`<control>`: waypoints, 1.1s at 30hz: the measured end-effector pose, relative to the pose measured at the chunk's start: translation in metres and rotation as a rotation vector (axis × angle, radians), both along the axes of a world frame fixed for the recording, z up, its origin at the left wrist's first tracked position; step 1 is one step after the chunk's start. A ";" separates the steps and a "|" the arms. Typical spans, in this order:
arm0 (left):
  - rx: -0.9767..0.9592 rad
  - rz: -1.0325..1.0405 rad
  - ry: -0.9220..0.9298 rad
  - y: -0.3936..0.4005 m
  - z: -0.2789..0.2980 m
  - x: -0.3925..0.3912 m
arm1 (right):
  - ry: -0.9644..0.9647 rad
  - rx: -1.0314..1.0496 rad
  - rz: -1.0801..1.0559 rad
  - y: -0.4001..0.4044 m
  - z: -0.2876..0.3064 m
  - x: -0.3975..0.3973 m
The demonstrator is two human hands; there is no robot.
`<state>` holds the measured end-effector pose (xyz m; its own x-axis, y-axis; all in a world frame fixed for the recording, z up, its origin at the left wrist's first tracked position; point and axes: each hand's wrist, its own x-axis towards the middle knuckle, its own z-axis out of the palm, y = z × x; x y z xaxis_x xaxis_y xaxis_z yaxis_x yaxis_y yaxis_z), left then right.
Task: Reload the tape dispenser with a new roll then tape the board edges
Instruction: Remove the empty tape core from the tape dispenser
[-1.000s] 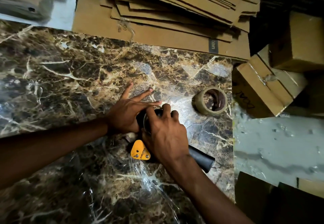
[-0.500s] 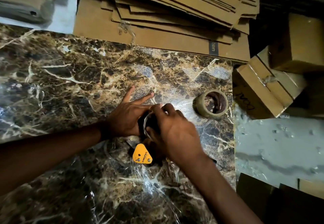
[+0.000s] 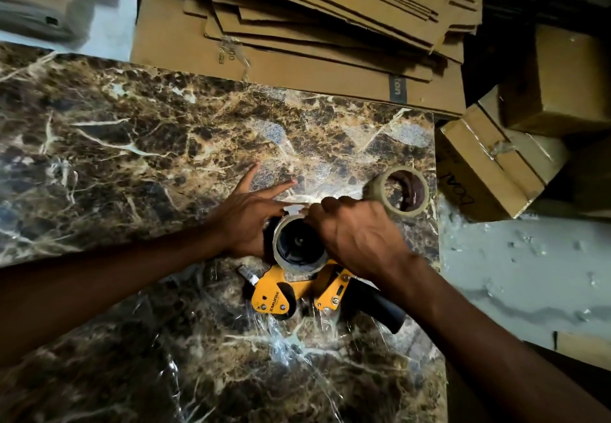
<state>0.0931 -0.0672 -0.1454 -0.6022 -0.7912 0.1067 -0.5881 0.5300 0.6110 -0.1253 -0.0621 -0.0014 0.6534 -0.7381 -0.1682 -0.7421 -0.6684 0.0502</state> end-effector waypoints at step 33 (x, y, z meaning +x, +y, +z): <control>-0.072 0.000 -0.574 -0.003 0.020 0.009 | -0.302 0.076 -0.560 -0.045 -0.057 -0.017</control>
<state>0.1021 -0.0702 -0.1259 -0.5796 -0.7941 -0.1831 -0.8146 0.5585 0.1564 -0.1423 -0.1069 -0.0585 0.1993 -0.9746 -0.1016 -0.9538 -0.1692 -0.2481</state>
